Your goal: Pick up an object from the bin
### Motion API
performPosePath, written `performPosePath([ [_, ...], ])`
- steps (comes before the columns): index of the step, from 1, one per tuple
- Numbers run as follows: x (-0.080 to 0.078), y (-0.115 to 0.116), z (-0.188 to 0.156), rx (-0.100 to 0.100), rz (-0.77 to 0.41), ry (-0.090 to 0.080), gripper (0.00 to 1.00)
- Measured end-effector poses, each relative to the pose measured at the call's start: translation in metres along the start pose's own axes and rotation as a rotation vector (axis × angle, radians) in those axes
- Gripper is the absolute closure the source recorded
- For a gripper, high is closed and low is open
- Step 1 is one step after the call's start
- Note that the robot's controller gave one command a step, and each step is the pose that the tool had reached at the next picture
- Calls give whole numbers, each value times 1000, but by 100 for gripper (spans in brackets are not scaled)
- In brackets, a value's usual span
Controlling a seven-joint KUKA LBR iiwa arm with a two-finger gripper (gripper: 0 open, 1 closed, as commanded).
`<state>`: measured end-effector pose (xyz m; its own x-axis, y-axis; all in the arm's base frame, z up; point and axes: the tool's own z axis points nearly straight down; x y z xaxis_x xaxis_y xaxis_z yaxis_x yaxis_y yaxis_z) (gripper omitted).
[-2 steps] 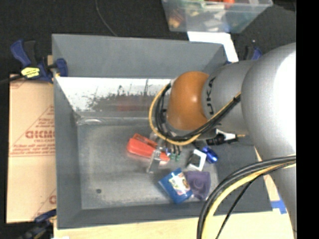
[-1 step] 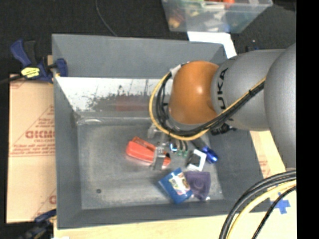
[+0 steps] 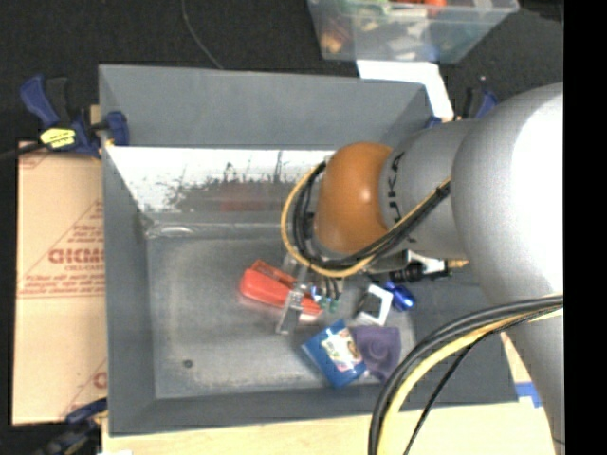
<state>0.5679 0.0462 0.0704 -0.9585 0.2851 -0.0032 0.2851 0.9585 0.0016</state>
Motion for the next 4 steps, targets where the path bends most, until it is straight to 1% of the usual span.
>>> performPosePath([
  [1, 10, -5, -1, -5, 102, -13, 0],
  [2, 0, -2, -3, -2, 18, -13, 100],
  [4, 0, -2, -4, -3, 15, -14, 100],
])
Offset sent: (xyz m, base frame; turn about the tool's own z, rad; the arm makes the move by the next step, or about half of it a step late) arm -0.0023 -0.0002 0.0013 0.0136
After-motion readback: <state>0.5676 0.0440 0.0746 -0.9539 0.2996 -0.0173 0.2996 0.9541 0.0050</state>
